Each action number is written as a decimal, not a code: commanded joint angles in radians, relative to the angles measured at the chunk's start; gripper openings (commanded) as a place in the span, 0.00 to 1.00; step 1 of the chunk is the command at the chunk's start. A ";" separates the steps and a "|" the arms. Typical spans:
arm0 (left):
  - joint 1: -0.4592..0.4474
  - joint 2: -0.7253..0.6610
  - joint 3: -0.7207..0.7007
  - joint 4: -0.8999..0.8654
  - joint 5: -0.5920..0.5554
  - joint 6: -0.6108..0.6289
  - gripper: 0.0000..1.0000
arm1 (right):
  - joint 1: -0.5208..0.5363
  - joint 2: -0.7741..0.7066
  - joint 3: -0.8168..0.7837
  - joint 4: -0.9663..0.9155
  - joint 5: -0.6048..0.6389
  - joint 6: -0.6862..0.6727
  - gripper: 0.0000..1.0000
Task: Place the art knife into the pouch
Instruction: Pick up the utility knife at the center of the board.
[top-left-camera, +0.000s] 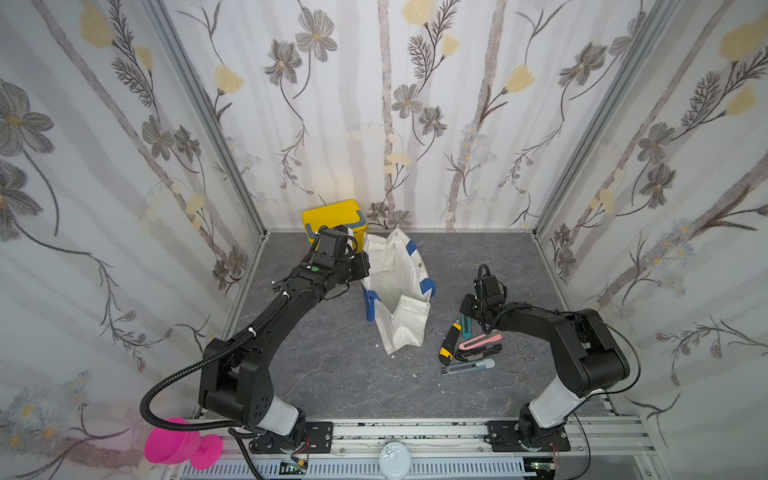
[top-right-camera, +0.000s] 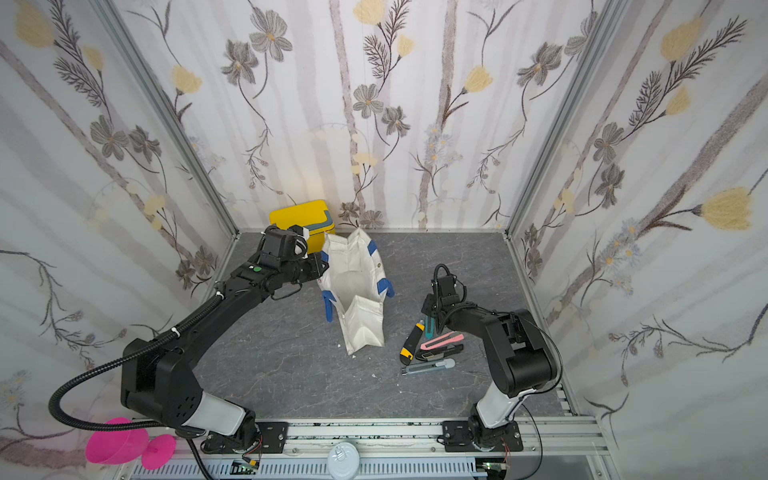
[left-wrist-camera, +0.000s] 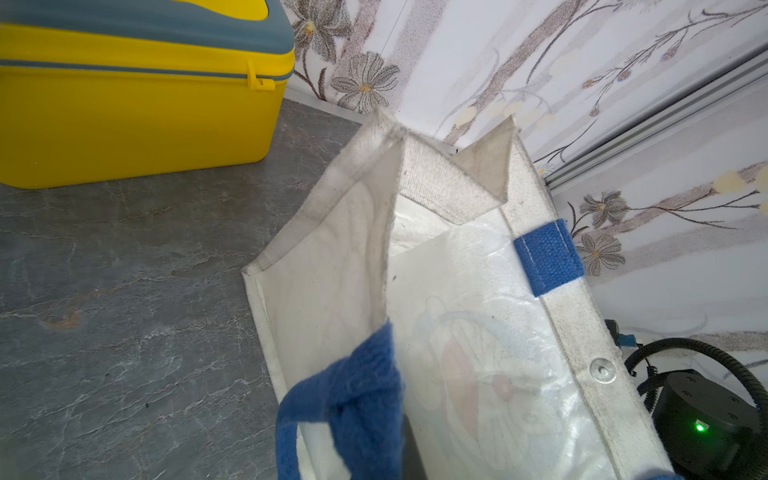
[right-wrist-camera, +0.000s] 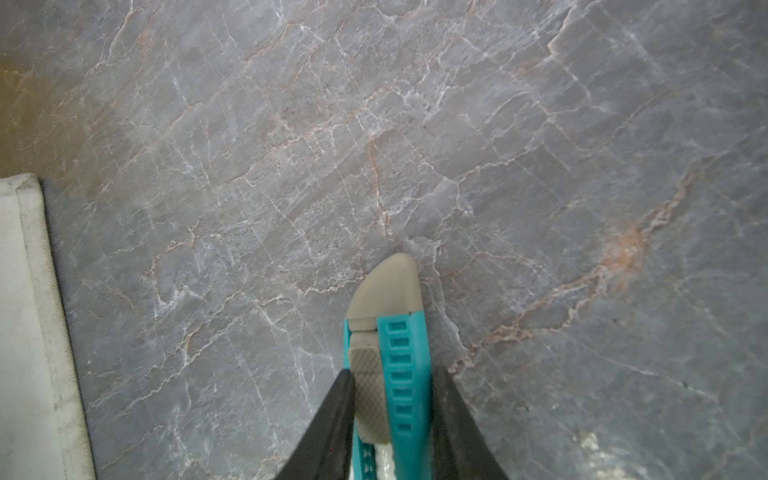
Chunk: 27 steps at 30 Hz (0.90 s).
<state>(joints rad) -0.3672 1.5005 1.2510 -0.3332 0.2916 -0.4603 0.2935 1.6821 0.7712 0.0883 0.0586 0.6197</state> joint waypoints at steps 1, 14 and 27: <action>0.000 0.000 0.006 0.013 0.013 -0.003 0.00 | 0.001 0.027 0.007 -0.083 0.019 -0.001 0.31; 0.001 -0.011 0.005 0.017 0.018 0.000 0.00 | 0.010 0.061 0.037 -0.139 0.078 -0.008 0.34; 0.001 -0.016 0.002 0.016 0.018 0.009 0.00 | 0.016 0.052 0.037 -0.120 0.069 0.000 0.12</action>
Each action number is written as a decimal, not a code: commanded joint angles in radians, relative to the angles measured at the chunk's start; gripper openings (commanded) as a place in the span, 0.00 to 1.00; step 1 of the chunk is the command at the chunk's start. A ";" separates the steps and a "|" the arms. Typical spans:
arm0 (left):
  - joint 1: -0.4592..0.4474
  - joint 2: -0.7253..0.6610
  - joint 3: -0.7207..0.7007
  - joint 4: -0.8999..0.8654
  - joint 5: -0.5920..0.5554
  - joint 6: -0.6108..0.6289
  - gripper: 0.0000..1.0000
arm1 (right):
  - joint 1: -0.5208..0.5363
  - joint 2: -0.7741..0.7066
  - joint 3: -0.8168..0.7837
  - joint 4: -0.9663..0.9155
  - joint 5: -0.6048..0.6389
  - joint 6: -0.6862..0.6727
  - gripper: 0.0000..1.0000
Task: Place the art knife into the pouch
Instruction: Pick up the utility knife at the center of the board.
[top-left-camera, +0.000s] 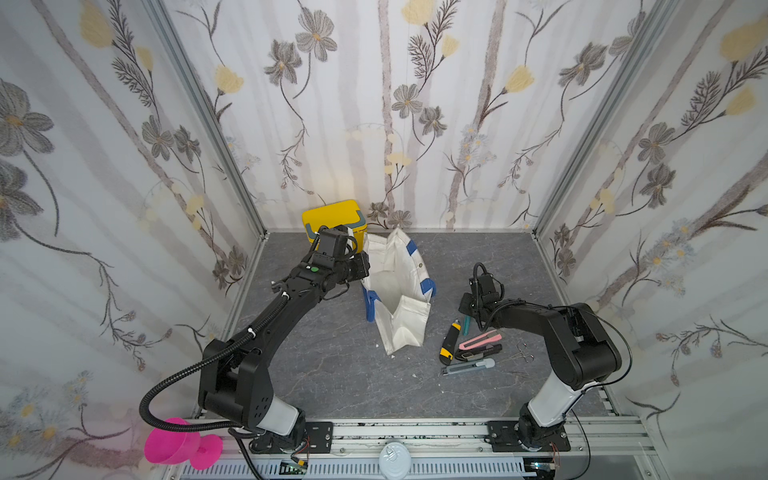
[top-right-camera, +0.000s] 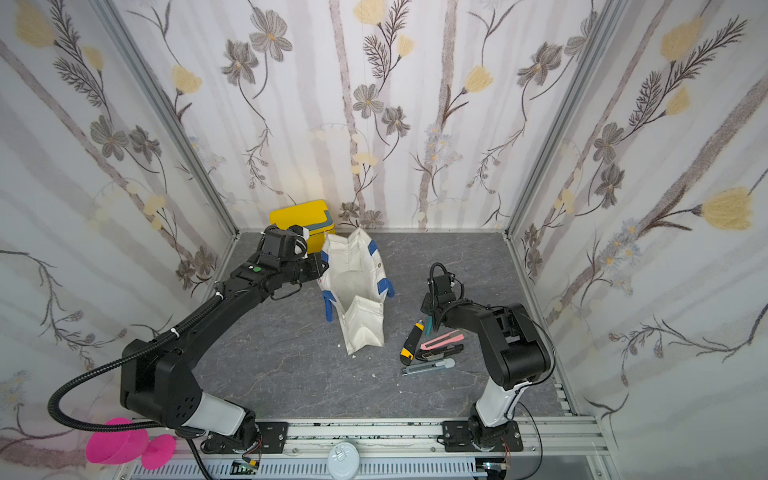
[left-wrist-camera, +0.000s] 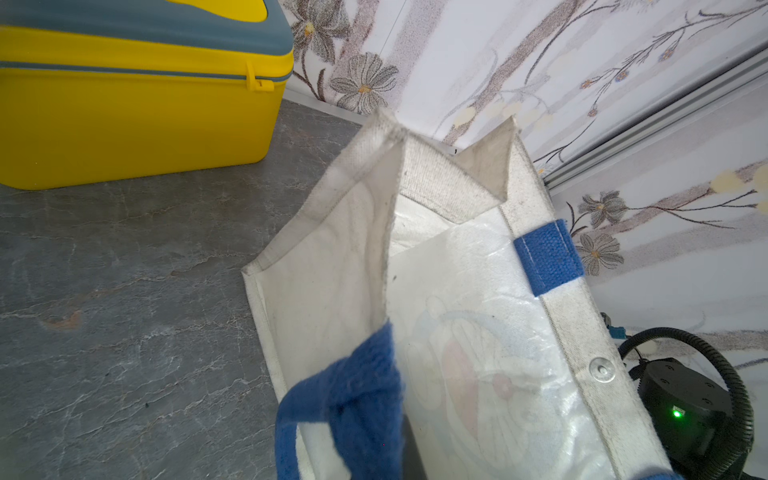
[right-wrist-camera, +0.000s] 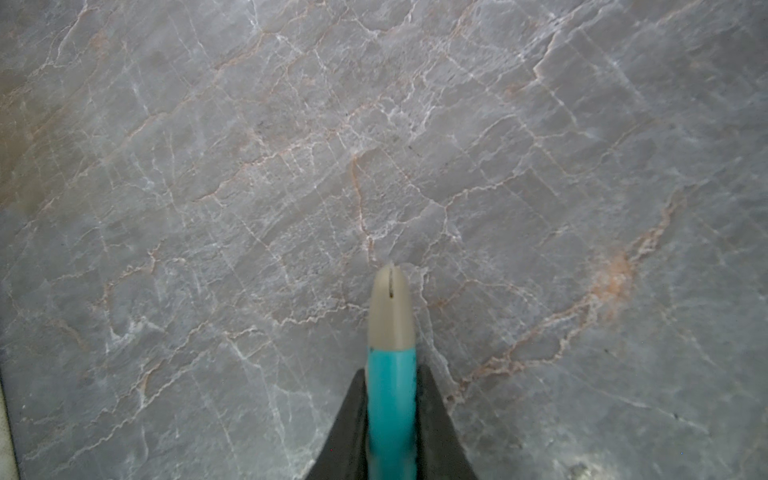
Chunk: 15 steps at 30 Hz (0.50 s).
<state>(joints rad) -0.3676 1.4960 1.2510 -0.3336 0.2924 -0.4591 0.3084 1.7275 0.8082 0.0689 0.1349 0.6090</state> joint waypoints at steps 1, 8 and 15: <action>0.002 -0.011 0.003 0.017 0.016 0.007 0.00 | 0.001 0.002 0.000 -0.100 -0.006 0.012 0.08; 0.002 0.000 0.004 0.018 0.016 0.014 0.00 | 0.002 -0.182 0.020 -0.113 0.009 0.012 0.04; 0.002 0.005 -0.005 0.028 0.021 0.016 0.00 | 0.030 -0.378 0.137 -0.142 -0.028 -0.022 0.05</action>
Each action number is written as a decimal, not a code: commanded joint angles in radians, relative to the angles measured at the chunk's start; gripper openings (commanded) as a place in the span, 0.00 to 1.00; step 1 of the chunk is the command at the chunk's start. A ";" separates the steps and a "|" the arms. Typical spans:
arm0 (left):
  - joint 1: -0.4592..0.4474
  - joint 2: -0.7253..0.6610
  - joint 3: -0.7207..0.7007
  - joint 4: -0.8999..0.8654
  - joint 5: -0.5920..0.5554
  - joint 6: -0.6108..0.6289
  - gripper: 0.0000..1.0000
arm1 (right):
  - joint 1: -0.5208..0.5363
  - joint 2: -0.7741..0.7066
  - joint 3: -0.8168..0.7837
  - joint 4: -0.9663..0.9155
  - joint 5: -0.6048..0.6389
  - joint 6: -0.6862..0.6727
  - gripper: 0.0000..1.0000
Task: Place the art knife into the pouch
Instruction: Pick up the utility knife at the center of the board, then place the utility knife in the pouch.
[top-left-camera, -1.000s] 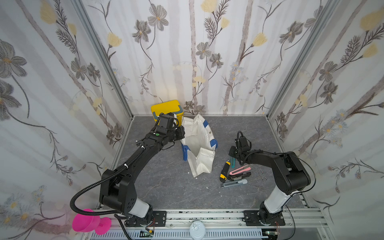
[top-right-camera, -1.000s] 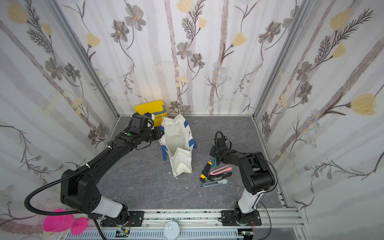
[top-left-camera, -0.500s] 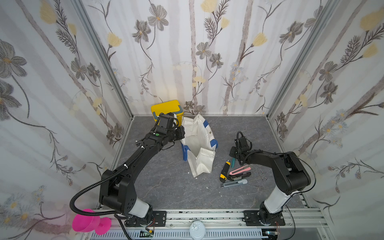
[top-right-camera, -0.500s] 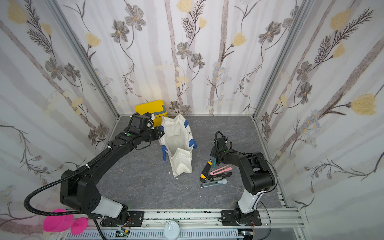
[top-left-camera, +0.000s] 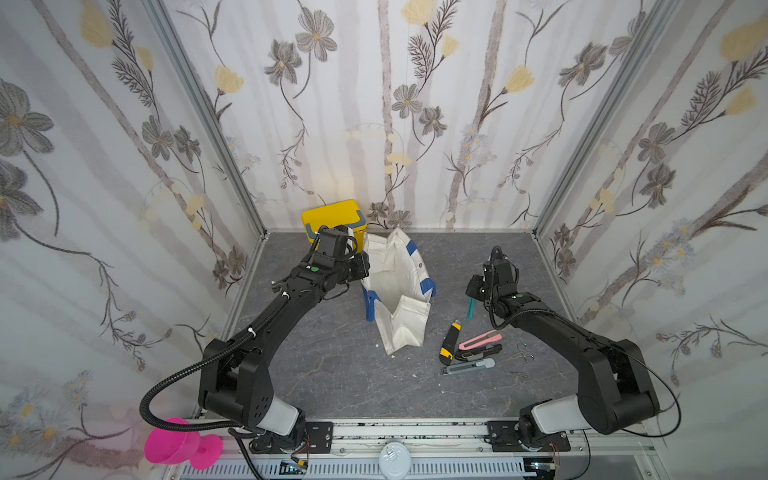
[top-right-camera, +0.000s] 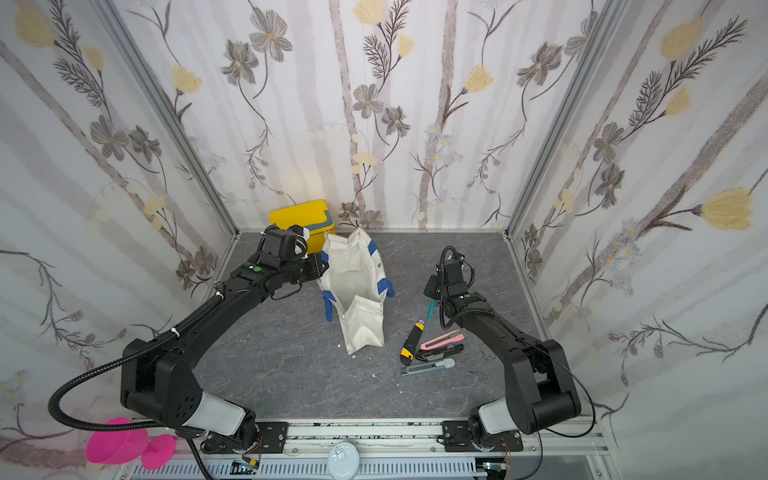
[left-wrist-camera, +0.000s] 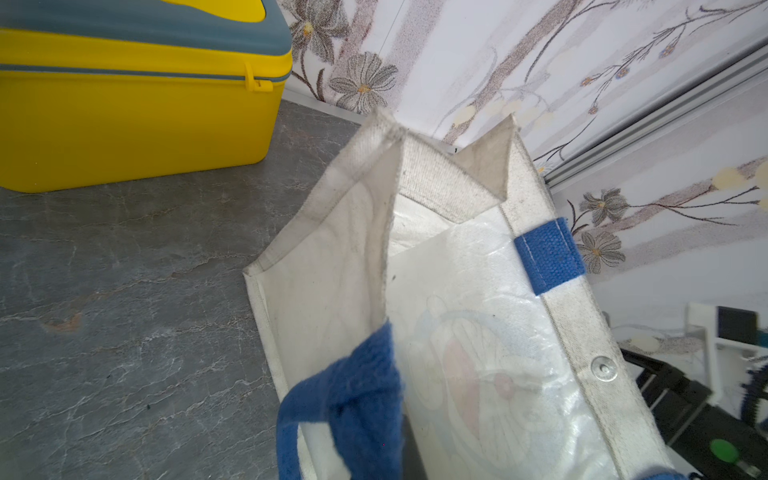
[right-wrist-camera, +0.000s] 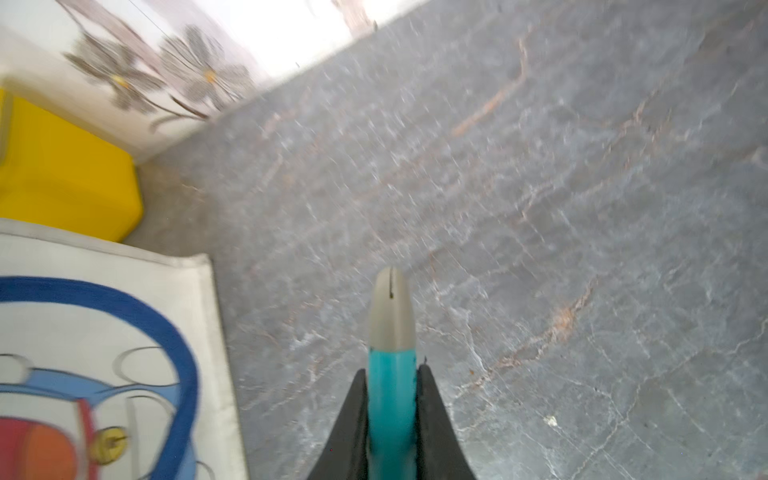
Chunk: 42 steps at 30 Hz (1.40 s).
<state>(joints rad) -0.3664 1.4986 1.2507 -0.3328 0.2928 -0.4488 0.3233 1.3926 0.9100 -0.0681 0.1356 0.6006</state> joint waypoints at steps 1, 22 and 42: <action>0.001 0.001 -0.005 0.031 0.023 0.006 0.00 | 0.028 -0.061 0.057 -0.007 -0.036 -0.018 0.05; 0.001 0.003 -0.020 0.058 0.042 0.001 0.00 | 0.421 0.151 0.461 0.068 -0.038 -0.141 0.07; 0.001 0.007 -0.015 0.051 0.029 -0.002 0.00 | 0.443 0.386 0.518 -0.091 -0.017 -0.061 0.24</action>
<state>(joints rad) -0.3656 1.5043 1.2324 -0.2893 0.3180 -0.4484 0.7647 1.7729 1.4086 -0.1341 0.1131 0.5198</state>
